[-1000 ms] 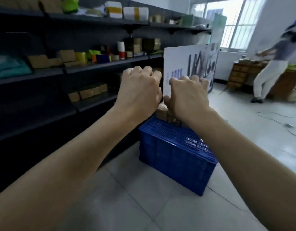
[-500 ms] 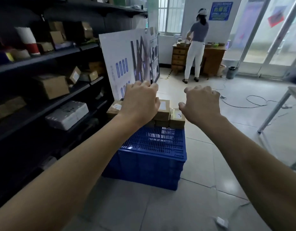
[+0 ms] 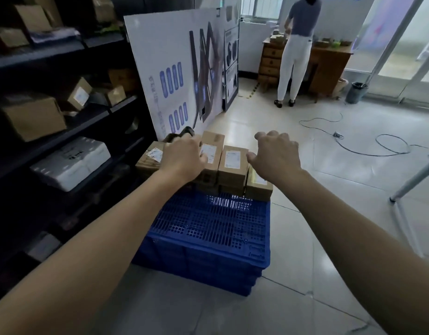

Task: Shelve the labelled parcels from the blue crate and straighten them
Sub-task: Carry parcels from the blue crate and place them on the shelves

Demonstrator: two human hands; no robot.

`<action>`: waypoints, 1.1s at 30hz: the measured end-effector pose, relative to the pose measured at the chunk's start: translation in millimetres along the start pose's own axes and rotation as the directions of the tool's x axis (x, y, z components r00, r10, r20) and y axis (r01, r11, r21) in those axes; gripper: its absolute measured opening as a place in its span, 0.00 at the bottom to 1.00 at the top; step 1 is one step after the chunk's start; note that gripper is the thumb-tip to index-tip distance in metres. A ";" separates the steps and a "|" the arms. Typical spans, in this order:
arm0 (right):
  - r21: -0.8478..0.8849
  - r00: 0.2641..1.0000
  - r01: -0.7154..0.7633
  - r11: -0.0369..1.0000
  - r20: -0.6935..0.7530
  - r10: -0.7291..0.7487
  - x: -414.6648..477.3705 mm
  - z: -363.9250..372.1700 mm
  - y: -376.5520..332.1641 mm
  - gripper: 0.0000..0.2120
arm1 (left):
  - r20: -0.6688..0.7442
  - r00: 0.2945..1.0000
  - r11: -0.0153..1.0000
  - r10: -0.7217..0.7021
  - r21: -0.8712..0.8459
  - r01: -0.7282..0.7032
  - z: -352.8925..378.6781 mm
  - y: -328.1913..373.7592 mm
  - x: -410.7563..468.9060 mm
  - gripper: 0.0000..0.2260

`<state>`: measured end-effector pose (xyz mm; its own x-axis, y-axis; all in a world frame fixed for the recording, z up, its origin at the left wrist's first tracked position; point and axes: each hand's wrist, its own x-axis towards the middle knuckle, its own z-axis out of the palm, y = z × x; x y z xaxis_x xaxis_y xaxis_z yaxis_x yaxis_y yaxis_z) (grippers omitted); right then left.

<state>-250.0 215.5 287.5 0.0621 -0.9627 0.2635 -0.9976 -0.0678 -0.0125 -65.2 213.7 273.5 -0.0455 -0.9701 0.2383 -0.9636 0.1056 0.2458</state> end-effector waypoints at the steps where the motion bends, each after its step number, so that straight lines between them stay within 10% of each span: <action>1: 0.006 1.000 -0.008 1.000 0.020 0.008 12.8 11.0 3.2 0.21 | 0.028 0.999 1.000 -0.017 0.003 0.017 11.0 -4.8 14.5 0.16; 12: 0.332 0.928 -0.158 0.930 0.372 0.025 152.6 152.7 29.1 0.32 | 0.415 0.897 0.854 -0.153 -0.401 0.331 150.9 -78.8 181.8 0.29; 23: 0.333 0.791 -0.432 0.838 0.587 0.175 243.3 295.7 37.2 0.33 | 0.580 0.770 0.826 -0.265 -0.275 0.492 267.7 -120.4 277.4 0.35; 33: 0.418 0.463 -0.885 0.207 0.840 0.282 269.5 406.4 72.6 0.38 | 0.728 0.628 0.704 -0.276 -0.291 0.647 344.7 -142.4 321.6 0.23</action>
<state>-293.6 -155.3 -34.5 -0.2277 -0.6851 -0.6919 -0.2486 0.7280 -0.6390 -33.5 -188.6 -8.7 0.0452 -0.7971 -0.6021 -0.6313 -0.4899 0.6012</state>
